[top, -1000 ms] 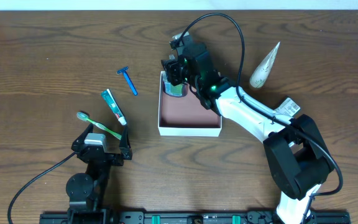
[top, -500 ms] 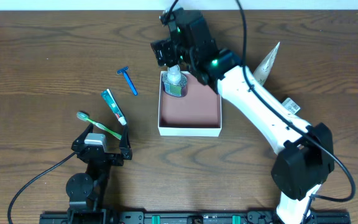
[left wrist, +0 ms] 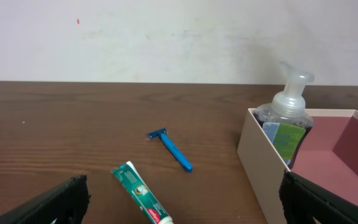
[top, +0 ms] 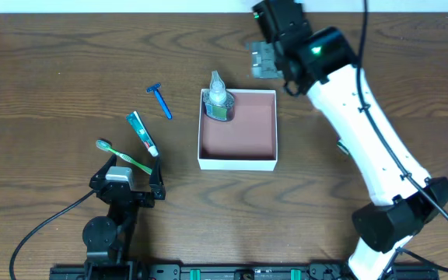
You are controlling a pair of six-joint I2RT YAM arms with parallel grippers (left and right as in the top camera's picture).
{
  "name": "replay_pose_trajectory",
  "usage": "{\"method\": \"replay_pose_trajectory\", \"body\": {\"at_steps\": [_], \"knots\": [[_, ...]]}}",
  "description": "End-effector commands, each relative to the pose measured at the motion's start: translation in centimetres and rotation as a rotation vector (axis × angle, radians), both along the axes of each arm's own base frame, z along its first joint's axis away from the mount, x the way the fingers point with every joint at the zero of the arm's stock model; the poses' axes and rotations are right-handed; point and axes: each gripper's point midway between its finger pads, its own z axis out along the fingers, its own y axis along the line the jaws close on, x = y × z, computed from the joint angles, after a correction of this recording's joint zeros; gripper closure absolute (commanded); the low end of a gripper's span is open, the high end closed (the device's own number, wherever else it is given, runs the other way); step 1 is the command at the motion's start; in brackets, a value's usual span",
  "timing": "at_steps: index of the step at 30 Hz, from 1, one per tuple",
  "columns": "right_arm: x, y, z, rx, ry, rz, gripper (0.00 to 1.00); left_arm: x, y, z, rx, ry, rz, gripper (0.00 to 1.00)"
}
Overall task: Pack container
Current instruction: 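Move the right gripper to the white Pantene tube and grasp it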
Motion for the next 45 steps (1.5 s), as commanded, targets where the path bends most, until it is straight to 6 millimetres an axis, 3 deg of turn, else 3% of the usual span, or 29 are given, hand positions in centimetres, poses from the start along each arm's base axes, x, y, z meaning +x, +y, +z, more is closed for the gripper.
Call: {"method": "replay_pose_trajectory", "body": {"at_steps": [1,12,21,26,34,40,45], "knots": [[0.9,-3.7,0.9,-0.004,-0.047,-0.168,0.1,-0.1,-0.2,-1.5,0.004,0.045,-0.015,0.02],[-0.7,-11.0,-0.7,-0.004,0.06,-0.41,0.09,-0.1,-0.2,-1.5,0.004,0.045,-0.015,0.02],[-0.3,-13.1,-1.7,-0.002,0.08,-0.463,0.14,-0.1,-0.2,-1.5,0.004,0.045,-0.015,0.02],[-0.1,-13.4,-3.9,-0.003,0.104,-0.472,0.28,-0.1,-0.2,-1.5,0.004,0.045,-0.015,0.02],[0.2,-13.3,-7.8,0.009,0.14,-0.469,0.41,-0.1,-0.2,-1.5,0.004,0.045,-0.015,0.02],[0.7,-13.4,-8.2,0.014,0.125,-0.464,0.56,-0.1,-0.2,-1.5,0.004,0.045,-0.015,0.02],[1.3,-13.5,-8.0,0.016,0.106,-0.448,0.81,-0.1,-0.2,-1.5,0.004,0.045,-0.015,0.02]]}}
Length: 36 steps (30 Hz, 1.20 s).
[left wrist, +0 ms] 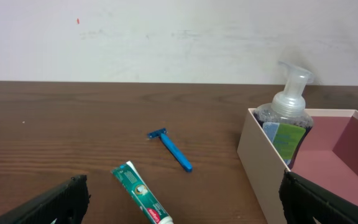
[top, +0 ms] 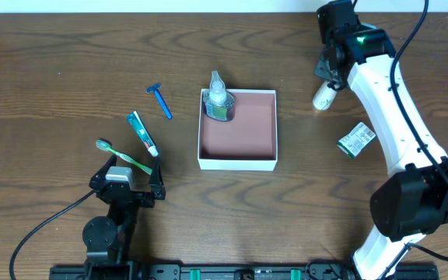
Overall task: Pack container
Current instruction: 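Move the right gripper to the white Pantene tube and grasp it, then carry the Pantene tube over the box and lower it inside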
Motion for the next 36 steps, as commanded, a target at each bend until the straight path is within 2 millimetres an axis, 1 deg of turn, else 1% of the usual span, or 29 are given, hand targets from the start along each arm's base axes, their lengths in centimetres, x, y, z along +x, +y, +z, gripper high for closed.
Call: {"method": "replay_pose_trajectory", "body": {"at_steps": [1,2,9,12,13,15,17,20,21,24,27,30,33,36], "knots": [[0.3,-0.5,0.1,-0.013,-0.007,0.009,0.91,-0.1,-0.2,-1.5,0.004,0.045,-0.015,0.02],[0.4,-0.5,0.1,-0.016,-0.008,0.016,0.99,-0.1,-0.2,-1.5,0.004,0.045,-0.015,0.02],[0.7,0.0,0.3,-0.035,-0.003,0.084,0.99,-0.1,-0.2,-1.5,0.004,0.045,-0.015,0.02],[0.7,0.0,1.2,-0.057,-0.004,0.134,0.99,-0.1,-0.2,-1.5,0.004,0.045,-0.015,0.02],[0.7,0.1,1.7,-0.062,-0.009,0.149,0.99,-0.1,-0.2,-1.5,0.004,0.045,-0.015,0.02],[0.4,0.2,3.4,-0.07,-0.032,0.178,0.99,-0.1,-0.2,-1.5,0.004,0.045,-0.015,0.02],[0.3,0.5,5.6,-0.071,-0.074,0.209,0.99,-0.1,-0.2,-1.5,0.004,0.045,-0.015,0.02],[-0.4,1.6,9.5,-0.047,-0.165,0.255,0.99,-0.1,-0.2,-1.5,0.004,0.045,-0.015,0.02],[-0.7,2.1,10.8,-0.036,-0.198,0.266,0.99,-0.1,-0.2,-1.5,0.004,0.045,-0.015,0.02],[-2.0,3.5,13.8,0.001,-0.277,0.307,0.99,-0.1,-0.2,-1.5,0.004,0.045,-0.015,0.02],[-3.4,5.5,15.7,0.053,-0.323,0.37,0.99,-0.1,-0.2,-1.5,0.004,0.045,-0.015,0.02],[-4.4,7.8,16.6,0.08,-0.345,0.432,0.99,-0.1,-0.2,-1.5,0.004,0.045,-0.015,0.02],[-4.8,10.2,16.9,0.094,-0.361,0.49,0.99,-0.1,-0.2,-1.5,0.004,0.045,-0.015,0.02],[-5.2,13.1,17.0,0.11,-0.378,0.553,0.99,-0.1,-0.2,-1.5,0.004,0.045,-0.015,0.02]]}}
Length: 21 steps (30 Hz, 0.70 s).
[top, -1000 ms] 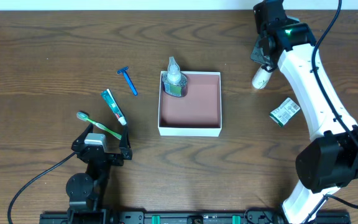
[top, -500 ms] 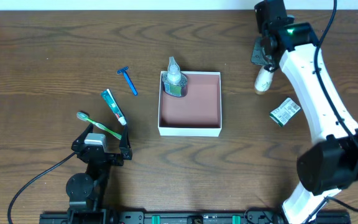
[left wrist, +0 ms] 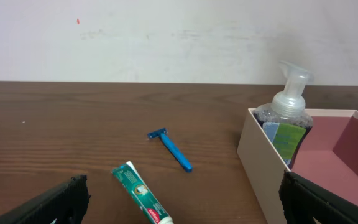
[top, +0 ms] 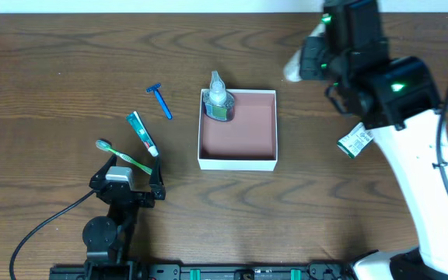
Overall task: Pack container
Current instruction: 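Carry the Pantene tube over the box and lower it inside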
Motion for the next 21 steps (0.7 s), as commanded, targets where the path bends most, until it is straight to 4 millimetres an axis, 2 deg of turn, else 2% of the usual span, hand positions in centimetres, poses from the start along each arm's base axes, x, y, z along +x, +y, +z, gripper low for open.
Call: {"method": "replay_pose_trajectory", "body": {"at_steps": [1,5,11,15,21], "knots": [[-0.2,3.4,0.3,0.009,-0.025,0.082,0.99,-0.1,-0.2,-1.5,0.004,0.045,-0.015,0.02],[-0.1,5.7,-0.9,0.012,-0.003,0.115,0.99,-0.1,-0.2,-1.5,0.004,0.045,-0.015,0.02],[0.8,8.8,-5.4,-0.011,0.093,0.158,0.99,-0.1,-0.2,-1.5,0.004,0.045,-0.015,0.02],[1.2,10.1,-7.5,-0.022,0.134,0.166,0.99,-0.1,-0.2,-1.5,0.004,0.045,-0.015,0.02],[1.9,11.5,-9.3,-0.024,0.15,0.181,0.99,-0.1,-0.2,-1.5,0.004,0.045,-0.015,0.02]]}}
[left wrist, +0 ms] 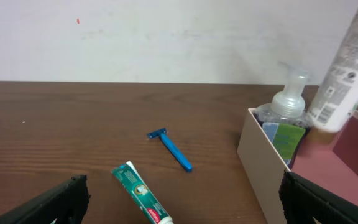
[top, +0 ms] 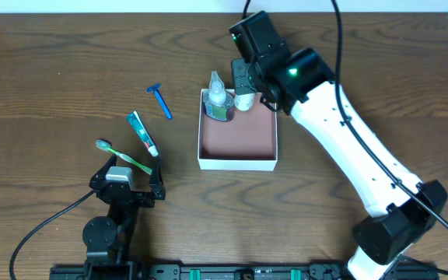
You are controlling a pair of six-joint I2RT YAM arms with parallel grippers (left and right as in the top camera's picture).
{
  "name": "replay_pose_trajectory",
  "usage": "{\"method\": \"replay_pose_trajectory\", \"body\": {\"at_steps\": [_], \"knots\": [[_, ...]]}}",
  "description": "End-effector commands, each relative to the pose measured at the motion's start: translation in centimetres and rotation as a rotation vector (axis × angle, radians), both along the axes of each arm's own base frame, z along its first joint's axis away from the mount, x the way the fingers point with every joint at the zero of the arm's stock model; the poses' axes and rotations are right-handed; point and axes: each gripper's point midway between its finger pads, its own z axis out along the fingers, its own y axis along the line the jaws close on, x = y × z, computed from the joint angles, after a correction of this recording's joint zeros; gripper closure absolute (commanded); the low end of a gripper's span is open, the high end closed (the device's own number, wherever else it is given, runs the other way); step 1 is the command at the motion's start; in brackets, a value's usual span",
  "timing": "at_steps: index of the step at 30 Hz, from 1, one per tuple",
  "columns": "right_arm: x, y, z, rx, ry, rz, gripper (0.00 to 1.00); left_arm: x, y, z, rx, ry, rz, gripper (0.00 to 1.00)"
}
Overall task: Pack container
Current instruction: 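Carry the Pantene tube over the box and lower it inside, then release the tube and raise the right gripper out of the box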
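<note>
The white box with a pink floor (top: pixel 273 128) sits mid-table; its near wall (left wrist: pixel 261 163) shows in the left wrist view. A clear soap pump bottle (top: pixel 218 101) (left wrist: pixel 285 119) stands in its back left corner. My right gripper (top: pixel 245 89) is shut on a white bottle (top: pixel 245 101) (left wrist: pixel 345 68), which hangs tilted over the box's back edge, right beside the pump bottle. My left gripper (top: pixel 127 174) (left wrist: pixel 179 208) rests open near the front edge, nothing between its fingers. Left of the box lie a blue razor (top: pixel 160 100) (left wrist: pixel 171 150), a green toothpaste tube (top: pixel 142 133) (left wrist: pixel 140 193) and a green toothbrush (top: pixel 123 156).
The right arm's white links (top: pixel 348 148) stretch across the table to the right of the box and hide what lies beneath them. A pale wall (left wrist: pixel 166 37) closes off the far side of the table.
My right gripper, with the white bottle in it, has moved from high up to the right of the box to just over the box's back edge, beside the pump bottle. The left arm has stayed put.
My right gripper first hovered behind the box's back right corner. Then it was down at a white bottle lying to the right of the box. Then it held that bottle up in the air, and now holds it over the box. The left arm has not moved throughout.
</note>
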Motion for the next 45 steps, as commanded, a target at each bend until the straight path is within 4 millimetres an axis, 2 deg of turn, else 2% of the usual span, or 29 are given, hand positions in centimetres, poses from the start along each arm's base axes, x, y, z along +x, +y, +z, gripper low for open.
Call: {"method": "replay_pose_trajectory", "body": {"at_steps": [1,13,26,27,28,30,33,39,45], "knots": [[0.3,1.1,0.7,0.028,-0.032,-0.005,0.99,-0.1,-0.2,-1.5,0.004,0.045,-0.015,0.02],[1.8,2.3,-2.9,0.01,0.008,-0.011,0.99,-0.1,-0.2,-1.5,0.004,0.045,-0.015,0.02],[2.9,2.7,-4.8,0.001,0.018,-0.016,0.99,-0.1,-0.2,-1.5,0.004,0.045,-0.015,0.02],[3.0,2.7,-4.8,0.002,0.017,-0.016,0.96,-0.1,-0.2,-1.5,0.004,0.045,-0.015,0.02],[3.0,2.8,-4.8,0.003,0.016,-0.016,0.87,-0.1,-0.2,-1.5,0.004,0.045,-0.015,0.02],[3.1,2.8,-4.7,0.006,0.012,-0.016,0.76,-0.1,-0.2,-1.5,0.004,0.045,-0.015,0.02],[3.2,2.6,-4.7,0.007,0.01,-0.021,0.5,-0.1,-0.2,-1.5,0.004,0.045,-0.015,0.02],[3.5,2.1,-3.6,0.016,-0.009,-0.024,0.36,-0.1,-0.2,-1.5,0.004,0.045,-0.015,0.02],[2.7,1.3,0.8,0.052,-0.08,-0.012,0.34,-0.1,-0.2,-1.5,0.004,0.045,-0.015,0.02]]}}
